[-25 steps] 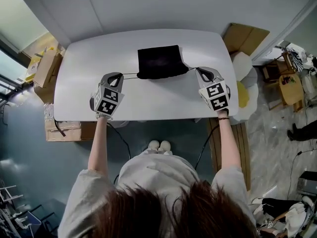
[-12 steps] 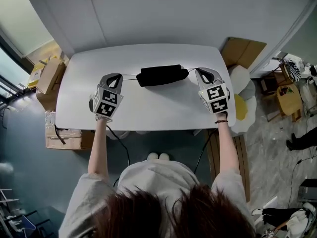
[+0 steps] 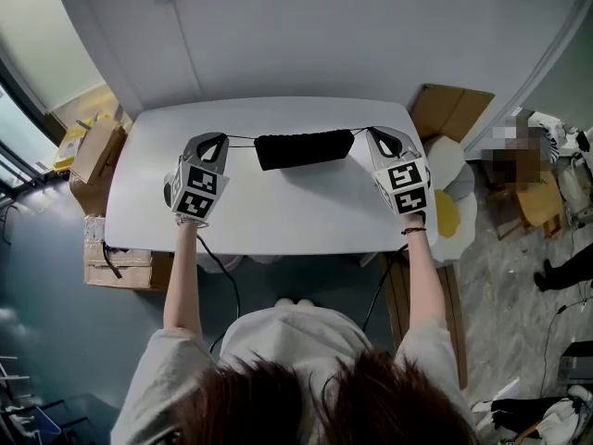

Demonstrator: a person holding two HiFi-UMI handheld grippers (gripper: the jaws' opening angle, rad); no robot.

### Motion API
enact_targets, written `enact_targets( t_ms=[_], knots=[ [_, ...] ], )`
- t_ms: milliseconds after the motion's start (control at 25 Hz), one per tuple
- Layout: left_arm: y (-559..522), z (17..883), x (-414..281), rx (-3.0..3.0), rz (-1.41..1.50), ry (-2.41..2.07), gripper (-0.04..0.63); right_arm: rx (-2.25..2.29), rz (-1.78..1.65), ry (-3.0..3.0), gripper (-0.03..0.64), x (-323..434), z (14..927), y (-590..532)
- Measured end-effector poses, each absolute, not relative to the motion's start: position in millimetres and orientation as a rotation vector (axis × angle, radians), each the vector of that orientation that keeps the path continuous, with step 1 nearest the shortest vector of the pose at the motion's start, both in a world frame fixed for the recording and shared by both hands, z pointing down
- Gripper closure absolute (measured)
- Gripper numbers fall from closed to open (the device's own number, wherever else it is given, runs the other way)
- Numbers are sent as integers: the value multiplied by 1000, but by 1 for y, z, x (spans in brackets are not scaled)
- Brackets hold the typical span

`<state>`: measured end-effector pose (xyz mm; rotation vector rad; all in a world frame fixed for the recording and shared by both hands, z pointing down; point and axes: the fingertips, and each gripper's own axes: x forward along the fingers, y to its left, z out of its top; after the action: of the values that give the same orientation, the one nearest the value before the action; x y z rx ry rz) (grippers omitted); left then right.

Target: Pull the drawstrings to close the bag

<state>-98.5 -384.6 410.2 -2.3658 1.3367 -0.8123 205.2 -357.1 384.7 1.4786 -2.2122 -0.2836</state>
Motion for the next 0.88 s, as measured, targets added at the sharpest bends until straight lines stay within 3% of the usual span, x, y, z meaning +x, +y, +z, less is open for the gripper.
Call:
enact_targets(
  t_ms=[880],
  knots=[
    [-380,320,-106,-2323,-530,1395,595,1570,-416,-2332,601,191,303,-355]
  ],
)
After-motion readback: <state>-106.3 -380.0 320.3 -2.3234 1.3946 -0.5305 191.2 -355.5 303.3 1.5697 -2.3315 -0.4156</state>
